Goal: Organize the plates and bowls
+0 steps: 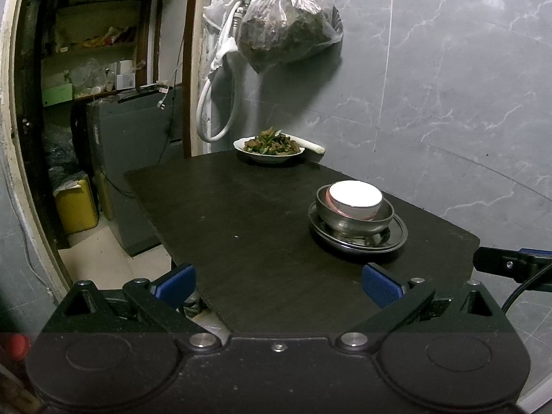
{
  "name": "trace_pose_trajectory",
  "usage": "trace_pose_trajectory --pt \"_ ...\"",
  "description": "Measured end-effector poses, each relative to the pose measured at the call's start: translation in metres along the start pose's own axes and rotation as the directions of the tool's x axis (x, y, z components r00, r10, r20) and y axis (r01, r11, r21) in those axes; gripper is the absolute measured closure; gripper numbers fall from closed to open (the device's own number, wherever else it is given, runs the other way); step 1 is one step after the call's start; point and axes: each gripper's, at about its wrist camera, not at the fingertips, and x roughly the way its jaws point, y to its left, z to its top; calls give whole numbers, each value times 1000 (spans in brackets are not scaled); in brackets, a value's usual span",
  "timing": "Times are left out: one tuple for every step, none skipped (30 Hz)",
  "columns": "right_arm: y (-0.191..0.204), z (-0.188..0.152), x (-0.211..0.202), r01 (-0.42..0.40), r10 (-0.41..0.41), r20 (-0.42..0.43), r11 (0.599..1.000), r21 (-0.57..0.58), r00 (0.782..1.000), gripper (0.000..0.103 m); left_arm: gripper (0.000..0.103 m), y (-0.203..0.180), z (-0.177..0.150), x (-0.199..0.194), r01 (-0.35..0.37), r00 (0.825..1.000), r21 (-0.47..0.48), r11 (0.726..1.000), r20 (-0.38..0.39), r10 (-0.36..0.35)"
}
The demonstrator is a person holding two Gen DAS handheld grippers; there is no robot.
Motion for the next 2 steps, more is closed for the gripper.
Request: trace_pose_trajectory --pt "0 0 0 0 0 -1 1000 0 1000 0 1 -1 0 1 0 1000 0 1000 -2 0" --pt "0 0 0 0 0 -2 1000 0 1000 0 1 0 0 3 -1 1000 1 1000 -5 1"
